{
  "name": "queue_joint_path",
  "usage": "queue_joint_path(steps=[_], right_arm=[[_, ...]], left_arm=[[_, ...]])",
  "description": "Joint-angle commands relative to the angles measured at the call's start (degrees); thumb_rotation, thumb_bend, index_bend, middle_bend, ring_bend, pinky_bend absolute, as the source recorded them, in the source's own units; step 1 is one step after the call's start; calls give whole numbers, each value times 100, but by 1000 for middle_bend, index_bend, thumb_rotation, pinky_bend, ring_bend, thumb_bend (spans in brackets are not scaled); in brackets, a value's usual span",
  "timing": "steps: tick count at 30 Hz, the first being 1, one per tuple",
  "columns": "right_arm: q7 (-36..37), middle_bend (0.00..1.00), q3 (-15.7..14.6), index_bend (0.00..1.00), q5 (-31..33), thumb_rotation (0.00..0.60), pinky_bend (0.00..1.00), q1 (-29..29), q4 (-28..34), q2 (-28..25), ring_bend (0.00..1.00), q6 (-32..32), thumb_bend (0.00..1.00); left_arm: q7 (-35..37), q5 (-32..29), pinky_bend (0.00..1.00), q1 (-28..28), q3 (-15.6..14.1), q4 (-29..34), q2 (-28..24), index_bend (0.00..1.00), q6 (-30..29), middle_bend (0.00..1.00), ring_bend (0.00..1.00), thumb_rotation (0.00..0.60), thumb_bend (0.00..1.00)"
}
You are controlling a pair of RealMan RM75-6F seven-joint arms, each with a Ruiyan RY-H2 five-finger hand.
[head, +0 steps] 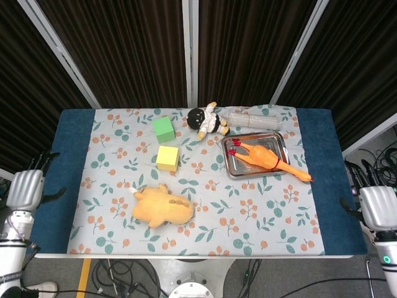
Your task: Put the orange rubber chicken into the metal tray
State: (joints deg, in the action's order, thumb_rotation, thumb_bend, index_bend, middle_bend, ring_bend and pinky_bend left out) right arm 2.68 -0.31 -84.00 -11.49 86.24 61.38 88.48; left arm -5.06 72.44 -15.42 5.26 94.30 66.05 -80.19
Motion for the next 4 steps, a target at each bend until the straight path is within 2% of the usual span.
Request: queue_joint_path(steps=[1,4], right_arm=[[-12,138,-126,0,-97,600,151,410,119,138,0,383,237],[42,148,-122,0,-136,600,151,552,115,204,0,491,238]], left_arm=[[-541,294,251,508,-327,-34,265,222,-652,181,136,600,216],[-821,339,247,720,-455,27,323,222,-858,181,136,600,216]])
